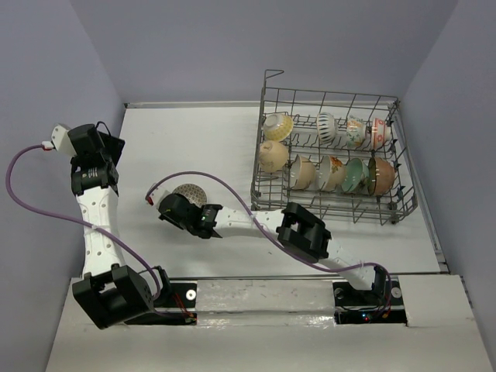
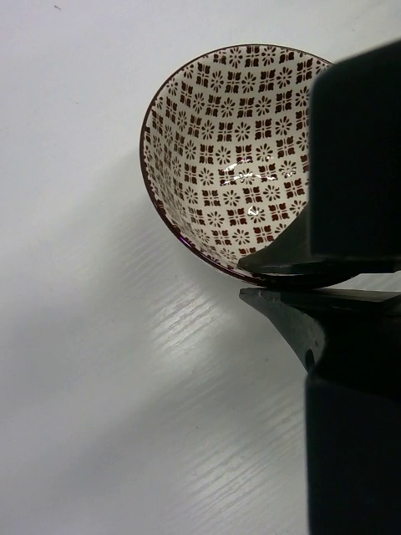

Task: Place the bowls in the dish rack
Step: Pick up the bowl from the corner of the board, then turn the bowl upside down over the dish rack.

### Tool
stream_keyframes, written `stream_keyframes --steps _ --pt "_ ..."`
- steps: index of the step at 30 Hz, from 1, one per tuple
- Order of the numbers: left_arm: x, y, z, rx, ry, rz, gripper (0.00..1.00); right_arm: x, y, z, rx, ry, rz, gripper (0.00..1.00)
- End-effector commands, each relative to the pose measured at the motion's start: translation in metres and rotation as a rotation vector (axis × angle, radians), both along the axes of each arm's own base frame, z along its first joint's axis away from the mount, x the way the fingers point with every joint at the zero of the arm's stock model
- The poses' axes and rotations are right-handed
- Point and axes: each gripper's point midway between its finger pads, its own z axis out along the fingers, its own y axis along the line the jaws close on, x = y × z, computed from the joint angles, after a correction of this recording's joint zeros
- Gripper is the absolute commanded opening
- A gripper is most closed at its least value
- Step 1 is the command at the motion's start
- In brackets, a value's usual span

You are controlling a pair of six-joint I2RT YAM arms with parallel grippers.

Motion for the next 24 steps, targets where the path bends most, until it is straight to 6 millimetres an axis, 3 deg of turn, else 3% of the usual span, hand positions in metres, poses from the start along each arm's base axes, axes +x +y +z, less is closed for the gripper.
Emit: stream_keyframes --steps 1,5,6,12,16,24 --pt "-0.002 0.0 0.018 0.023 -0.076 -0.008 0.63 -0.001 0.004 0.027 0.053 -0.013 -0.012 0.01" --pt "0.0 -0.003 0.022 0.022 -0.096 -0.023 0.63 -0.004 -0.002 0.063 0.103 -0.023 -0.012 0.01" --pt "0.0 -0.003 0.024 0.023 -0.104 -0.026 0.63 -0.005 -0.004 0.082 0.133 -0.029 -0.006 0.01" --pt "0.001 -0.005 0.036 0.031 -0.137 -0.036 0.63 -0.016 -0.012 0.135 0.219 -0.024 0.025 0.01" --pt "0.001 -0.005 0.04 0.038 -0.152 -0.036 0.63 -0.022 -0.014 0.155 0.26 -0.015 0.051 0.01" --pt "0.003 -0.004 0.035 0.038 -0.145 -0.04 0.63 -0.026 -0.018 0.172 0.287 -0.015 0.066 0.01"
